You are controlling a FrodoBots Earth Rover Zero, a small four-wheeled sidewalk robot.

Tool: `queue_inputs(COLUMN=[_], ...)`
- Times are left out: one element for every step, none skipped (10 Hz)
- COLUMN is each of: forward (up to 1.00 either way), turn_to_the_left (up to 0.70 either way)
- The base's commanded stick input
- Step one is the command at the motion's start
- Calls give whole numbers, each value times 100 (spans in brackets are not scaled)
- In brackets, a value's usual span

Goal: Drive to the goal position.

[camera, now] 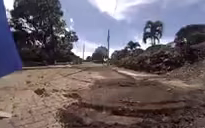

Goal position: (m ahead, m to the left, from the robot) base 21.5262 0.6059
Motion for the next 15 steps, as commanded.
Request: queue_inputs(forward=[99,100,100,100,100,100,100,100,100,100,100,100,100,100,100], turn_to_the_left=[0,0,0,0,0,0,0,0,0,0,0,0,0,0,0])
